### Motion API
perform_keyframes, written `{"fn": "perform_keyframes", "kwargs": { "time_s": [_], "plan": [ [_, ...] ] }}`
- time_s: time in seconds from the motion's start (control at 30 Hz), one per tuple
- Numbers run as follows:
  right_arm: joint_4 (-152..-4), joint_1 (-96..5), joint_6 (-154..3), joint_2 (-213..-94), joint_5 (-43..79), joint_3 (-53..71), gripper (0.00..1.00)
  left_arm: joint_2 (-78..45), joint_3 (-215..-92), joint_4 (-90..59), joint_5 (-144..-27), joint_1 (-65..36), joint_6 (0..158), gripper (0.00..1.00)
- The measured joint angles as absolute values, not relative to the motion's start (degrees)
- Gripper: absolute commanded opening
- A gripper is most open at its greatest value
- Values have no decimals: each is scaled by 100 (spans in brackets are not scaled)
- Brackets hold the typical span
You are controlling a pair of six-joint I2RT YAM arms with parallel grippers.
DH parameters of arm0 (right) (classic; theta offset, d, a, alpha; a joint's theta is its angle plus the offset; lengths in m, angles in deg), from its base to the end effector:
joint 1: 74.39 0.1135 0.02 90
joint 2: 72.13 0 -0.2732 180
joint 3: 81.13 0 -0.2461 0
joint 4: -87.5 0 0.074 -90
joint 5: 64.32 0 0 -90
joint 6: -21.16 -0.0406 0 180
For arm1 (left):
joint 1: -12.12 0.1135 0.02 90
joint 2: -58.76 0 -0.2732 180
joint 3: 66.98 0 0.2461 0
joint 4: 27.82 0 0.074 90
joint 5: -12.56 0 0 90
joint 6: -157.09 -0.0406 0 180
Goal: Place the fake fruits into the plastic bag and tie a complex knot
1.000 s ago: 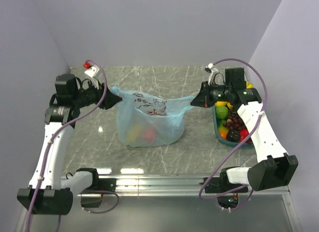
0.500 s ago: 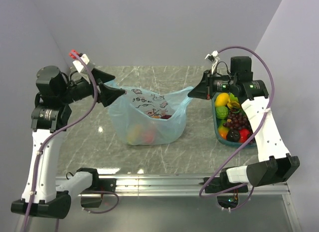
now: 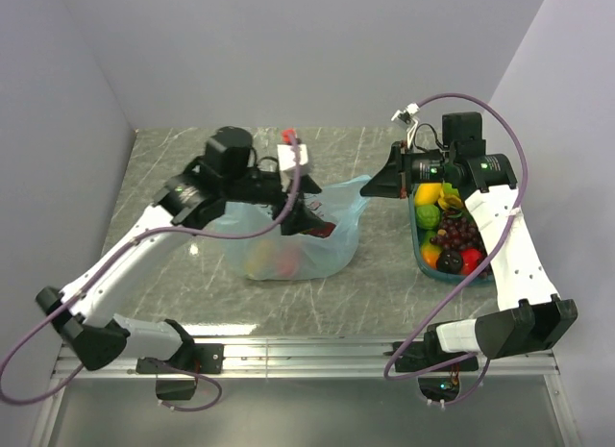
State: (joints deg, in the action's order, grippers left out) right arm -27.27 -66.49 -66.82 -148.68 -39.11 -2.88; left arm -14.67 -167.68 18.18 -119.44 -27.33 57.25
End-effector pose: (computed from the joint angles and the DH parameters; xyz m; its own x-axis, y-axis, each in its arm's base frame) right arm 0.2416 0.0706 0.4253 -0.6104 -0.0999 -0.7857 -0.7667 0.3234 0.5546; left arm 0.1831 -0.1859 0.4547 -0.0800 0.2303 -0.9698 0.9898 0.1338 -0.0499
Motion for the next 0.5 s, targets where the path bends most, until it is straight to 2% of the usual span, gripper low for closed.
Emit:
{"fn": "perform_keyframes", "kwargs": {
  "time_s": [0.13, 0.33, 0.43, 0.5],
  "plan": [
    [-2679, -6625, -6682, -14864, -4049, -283, 3, -1935, -16768, 1603, -11662, -3178, 5707, 83],
    [-2690, -6537, -6691, -14776, -4095, -187, 7, -2407, -16757, 1282, -11478, -3581, 5803, 74],
    [-2786, -6524, -6761, -14693, -4126, -181, 14, -2560, -16757, 1116, -11445, -3677, 5943, 61],
    [-2852, -6522, -6791, -14617, -4152, -181, 32, -2674, -16760, 1022, -11432, -3707, 6072, 45]
  ]
}}
